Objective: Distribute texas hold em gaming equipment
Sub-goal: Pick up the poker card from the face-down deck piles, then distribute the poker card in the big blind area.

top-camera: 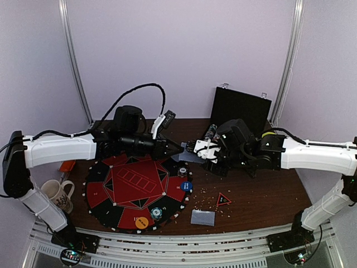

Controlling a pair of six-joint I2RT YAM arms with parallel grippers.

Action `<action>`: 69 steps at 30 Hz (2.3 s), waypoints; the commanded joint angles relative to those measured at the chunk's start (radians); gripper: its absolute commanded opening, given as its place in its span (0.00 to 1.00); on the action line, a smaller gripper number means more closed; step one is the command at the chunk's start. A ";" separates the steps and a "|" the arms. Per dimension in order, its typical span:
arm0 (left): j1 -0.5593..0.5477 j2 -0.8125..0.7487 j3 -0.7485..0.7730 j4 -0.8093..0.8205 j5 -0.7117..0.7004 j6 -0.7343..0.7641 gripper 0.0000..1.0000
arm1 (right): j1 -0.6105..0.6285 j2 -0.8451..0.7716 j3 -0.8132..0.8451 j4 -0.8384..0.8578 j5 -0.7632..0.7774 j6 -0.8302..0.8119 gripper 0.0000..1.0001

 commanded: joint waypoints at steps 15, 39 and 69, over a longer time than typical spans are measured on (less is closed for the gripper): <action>0.002 0.009 0.046 -0.005 -0.025 0.022 0.10 | -0.007 -0.029 -0.001 0.024 -0.006 0.003 0.50; 0.035 -0.151 -0.033 -0.046 0.075 0.065 0.00 | -0.032 -0.041 0.001 0.018 -0.006 0.003 0.50; -0.110 -0.158 -0.351 0.095 -0.004 -0.191 0.00 | -0.072 -0.138 -0.054 -0.007 0.047 0.016 0.50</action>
